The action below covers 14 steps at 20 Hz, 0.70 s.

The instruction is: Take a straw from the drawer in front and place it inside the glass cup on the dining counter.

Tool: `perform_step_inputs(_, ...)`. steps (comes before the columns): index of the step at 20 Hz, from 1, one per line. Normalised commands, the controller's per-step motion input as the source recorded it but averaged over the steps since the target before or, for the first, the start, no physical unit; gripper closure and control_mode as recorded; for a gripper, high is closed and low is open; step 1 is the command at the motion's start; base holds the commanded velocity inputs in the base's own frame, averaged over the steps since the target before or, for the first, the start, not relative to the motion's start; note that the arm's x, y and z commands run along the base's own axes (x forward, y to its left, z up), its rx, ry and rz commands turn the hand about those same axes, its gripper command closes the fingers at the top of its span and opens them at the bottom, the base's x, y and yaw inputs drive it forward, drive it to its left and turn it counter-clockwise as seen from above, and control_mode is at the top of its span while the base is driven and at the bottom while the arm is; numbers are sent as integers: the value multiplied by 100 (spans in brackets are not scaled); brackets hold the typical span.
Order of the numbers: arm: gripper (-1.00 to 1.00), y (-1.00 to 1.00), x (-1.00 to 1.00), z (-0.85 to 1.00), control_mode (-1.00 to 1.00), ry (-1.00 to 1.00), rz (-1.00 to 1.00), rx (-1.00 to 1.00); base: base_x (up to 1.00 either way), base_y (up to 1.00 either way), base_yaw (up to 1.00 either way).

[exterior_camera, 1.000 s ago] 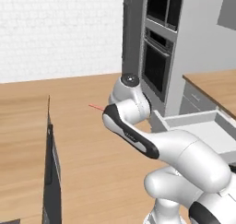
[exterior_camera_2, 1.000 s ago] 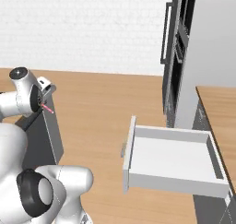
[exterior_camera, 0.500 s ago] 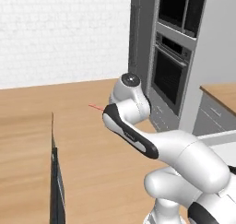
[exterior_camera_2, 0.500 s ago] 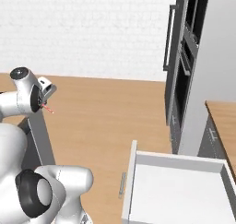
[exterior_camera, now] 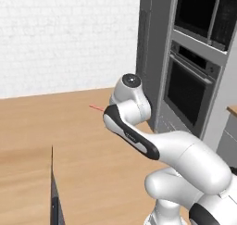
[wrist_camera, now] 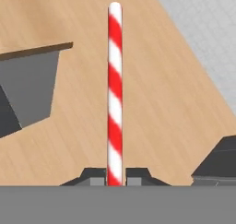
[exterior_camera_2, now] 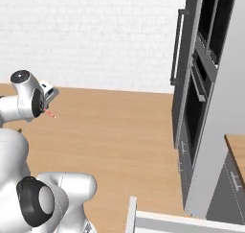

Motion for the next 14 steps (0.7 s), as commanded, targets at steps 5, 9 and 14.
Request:
perform_step_inputs(5,100,0,0,0,100,0,0,0,100,12,3)
perform_step_inputs(9,100,0,0,0,100,0,0,0,100,23,12)
perform_step_inputs(14,100,0,0,0,100,0,0,0,94,27,33)
